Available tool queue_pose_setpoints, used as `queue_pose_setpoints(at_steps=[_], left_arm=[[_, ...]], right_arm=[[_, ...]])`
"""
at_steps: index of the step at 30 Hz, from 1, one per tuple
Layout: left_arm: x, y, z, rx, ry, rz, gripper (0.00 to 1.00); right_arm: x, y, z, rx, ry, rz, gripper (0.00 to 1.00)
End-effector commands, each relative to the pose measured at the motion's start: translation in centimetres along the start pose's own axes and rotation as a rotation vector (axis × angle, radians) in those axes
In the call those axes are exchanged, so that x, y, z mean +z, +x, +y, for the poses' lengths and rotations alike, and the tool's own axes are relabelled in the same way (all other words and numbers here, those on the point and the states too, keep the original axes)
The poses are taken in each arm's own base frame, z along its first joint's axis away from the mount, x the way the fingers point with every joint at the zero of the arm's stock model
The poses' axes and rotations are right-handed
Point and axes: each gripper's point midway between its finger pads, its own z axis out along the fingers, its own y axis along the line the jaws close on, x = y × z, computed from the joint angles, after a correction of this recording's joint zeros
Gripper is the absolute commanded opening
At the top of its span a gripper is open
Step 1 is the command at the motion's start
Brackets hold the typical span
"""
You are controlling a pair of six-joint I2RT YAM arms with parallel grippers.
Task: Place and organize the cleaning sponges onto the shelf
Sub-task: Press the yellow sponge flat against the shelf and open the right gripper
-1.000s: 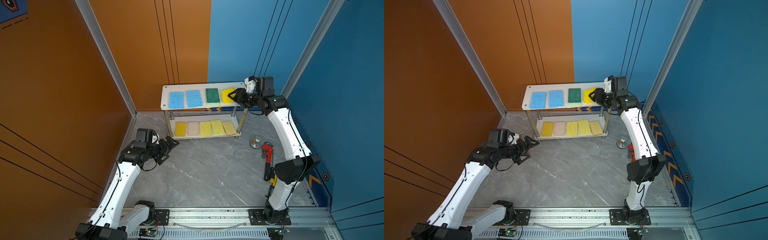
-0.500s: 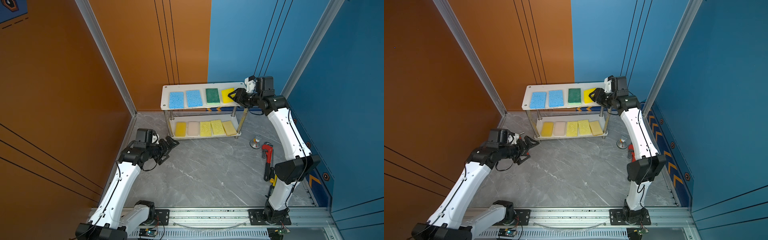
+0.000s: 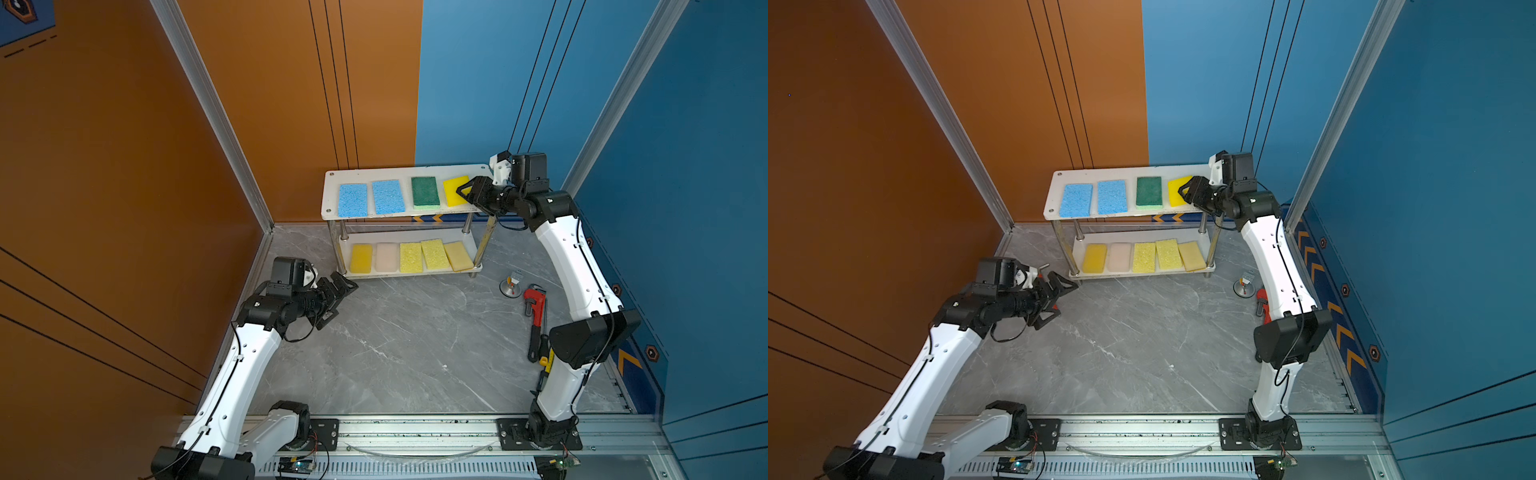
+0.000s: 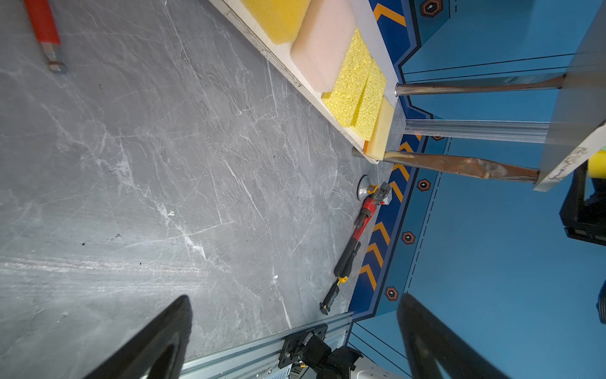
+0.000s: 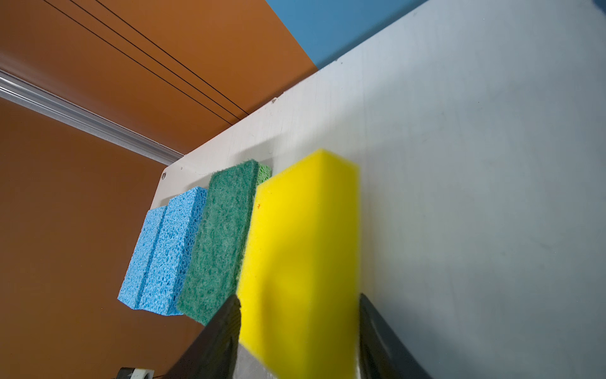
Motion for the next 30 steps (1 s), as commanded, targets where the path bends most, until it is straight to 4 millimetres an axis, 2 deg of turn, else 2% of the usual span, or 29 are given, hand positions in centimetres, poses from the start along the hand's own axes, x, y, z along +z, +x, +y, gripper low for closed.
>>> queue_pose_setpoints(at_steps=[1, 30], left_arm=[[-0.02, 0.37, 0.36, 0.006, -0.004, 0.022, 0.98], [0.14, 0.26, 0.37, 0.009, -0.009, 0.024, 0.98]], right_arm=[[-1.06, 0.15, -0.01, -0.031, 0.022, -0.006, 0.59], [-1.10, 0.59, 0.47, -0.152, 0.065, -0.014, 0.69]])
